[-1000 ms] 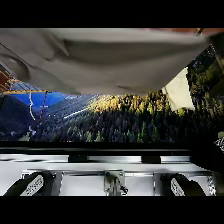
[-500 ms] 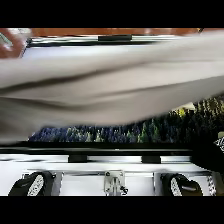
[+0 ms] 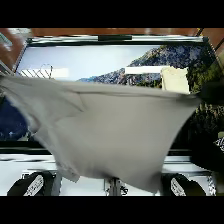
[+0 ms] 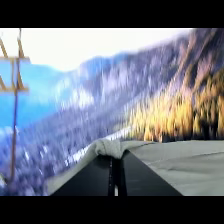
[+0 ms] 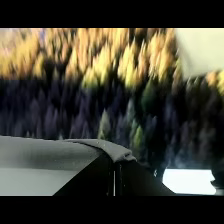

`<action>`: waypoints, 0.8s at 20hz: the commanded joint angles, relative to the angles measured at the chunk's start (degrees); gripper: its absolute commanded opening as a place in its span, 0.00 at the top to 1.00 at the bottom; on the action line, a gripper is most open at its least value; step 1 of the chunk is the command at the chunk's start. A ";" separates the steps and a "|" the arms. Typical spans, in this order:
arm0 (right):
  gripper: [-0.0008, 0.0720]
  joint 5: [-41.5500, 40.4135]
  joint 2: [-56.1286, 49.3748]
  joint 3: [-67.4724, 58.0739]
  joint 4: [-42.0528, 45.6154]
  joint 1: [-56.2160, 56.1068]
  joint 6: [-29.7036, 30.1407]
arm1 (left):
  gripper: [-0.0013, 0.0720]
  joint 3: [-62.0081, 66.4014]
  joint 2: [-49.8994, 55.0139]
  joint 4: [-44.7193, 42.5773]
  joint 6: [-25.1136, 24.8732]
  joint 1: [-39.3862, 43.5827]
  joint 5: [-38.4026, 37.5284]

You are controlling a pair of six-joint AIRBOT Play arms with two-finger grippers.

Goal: Fold the shirts.

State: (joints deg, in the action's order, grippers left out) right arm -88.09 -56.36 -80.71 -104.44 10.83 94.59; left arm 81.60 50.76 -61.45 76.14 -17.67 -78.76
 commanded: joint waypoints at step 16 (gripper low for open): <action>0.90 75.14 -39.45 2.14 -9.20 -8.68 -1.33 | 0.95 11.82 51.60 13.97 -7.96 10.19 49.55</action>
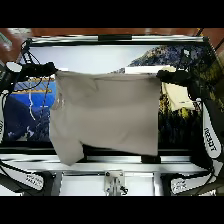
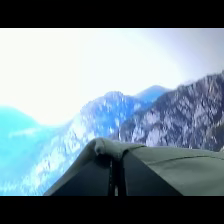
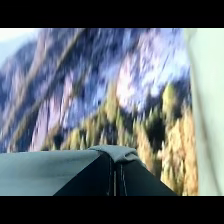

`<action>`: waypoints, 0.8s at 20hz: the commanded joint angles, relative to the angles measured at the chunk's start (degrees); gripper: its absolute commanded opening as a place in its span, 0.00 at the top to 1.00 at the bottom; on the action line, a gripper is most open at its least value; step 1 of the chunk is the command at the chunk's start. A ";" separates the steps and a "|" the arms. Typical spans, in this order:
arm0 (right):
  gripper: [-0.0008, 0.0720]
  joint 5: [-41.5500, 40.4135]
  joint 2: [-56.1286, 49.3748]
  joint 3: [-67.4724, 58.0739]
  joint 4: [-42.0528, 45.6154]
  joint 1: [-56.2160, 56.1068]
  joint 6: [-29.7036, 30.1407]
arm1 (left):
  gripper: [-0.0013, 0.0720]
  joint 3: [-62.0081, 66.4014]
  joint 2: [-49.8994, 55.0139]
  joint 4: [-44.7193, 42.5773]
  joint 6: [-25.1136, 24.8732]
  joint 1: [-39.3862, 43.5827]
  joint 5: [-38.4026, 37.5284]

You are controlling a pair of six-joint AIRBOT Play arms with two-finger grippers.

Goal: Fold the shirts.

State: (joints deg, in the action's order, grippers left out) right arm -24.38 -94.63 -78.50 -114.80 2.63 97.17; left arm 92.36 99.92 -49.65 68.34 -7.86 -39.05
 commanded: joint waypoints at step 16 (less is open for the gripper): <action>0.90 -31.04 1.09 -0.04 5.79 0.13 -9.29 | 0.95 7.43 6.05 -12.52 -5.97 -1.88 -29.00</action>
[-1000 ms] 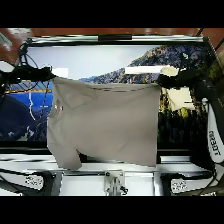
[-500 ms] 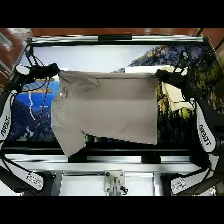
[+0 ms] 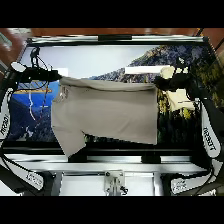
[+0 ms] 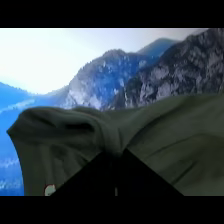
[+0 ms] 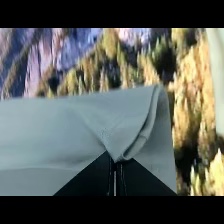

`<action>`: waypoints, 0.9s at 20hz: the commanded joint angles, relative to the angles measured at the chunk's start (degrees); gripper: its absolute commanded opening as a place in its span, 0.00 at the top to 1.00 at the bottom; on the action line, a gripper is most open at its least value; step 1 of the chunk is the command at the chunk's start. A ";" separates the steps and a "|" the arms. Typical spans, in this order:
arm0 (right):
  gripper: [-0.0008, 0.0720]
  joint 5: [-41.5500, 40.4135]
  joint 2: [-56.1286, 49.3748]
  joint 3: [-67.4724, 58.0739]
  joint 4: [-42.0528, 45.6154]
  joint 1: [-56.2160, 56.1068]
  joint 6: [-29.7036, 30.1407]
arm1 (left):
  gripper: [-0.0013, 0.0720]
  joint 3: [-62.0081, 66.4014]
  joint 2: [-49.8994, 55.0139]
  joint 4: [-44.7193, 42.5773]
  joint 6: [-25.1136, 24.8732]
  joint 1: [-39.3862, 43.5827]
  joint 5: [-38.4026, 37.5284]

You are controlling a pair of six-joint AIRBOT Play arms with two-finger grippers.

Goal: Fold the shirts.

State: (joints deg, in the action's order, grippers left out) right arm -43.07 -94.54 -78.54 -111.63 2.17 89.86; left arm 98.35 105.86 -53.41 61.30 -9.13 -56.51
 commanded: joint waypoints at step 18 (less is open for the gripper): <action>0.31 -28.13 4.09 -0.02 4.74 2.80 -3.21 | 0.21 11.23 3.61 -11.78 13.03 -2.58 -30.21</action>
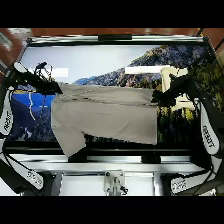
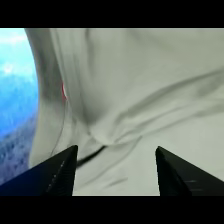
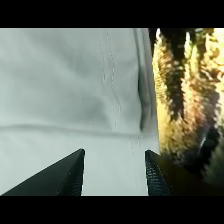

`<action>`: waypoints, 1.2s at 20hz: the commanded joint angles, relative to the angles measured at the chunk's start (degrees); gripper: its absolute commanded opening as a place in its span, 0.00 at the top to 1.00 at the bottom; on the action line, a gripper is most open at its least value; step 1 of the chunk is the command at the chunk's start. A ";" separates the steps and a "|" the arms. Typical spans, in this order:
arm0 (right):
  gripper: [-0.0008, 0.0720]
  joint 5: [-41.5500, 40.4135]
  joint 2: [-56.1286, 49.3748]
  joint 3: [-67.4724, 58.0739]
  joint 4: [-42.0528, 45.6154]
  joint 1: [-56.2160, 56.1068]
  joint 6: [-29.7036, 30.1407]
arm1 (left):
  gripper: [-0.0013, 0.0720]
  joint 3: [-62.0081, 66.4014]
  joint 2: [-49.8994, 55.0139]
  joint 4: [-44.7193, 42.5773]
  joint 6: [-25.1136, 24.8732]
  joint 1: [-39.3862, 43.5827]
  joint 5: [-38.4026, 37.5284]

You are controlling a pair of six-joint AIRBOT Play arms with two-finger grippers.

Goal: Fold the shirts.

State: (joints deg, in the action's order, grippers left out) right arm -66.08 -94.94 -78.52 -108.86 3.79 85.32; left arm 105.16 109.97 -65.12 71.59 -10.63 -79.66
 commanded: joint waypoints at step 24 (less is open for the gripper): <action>0.31 -13.75 30.51 25.68 -0.15 11.08 6.82 | 0.36 -64.87 -35.89 4.70 -9.42 -9.27 8.35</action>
State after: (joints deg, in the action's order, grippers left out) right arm -80.38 -64.55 -53.01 -108.40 14.85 92.23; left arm 40.93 72.71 -60.60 62.92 -20.88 -72.75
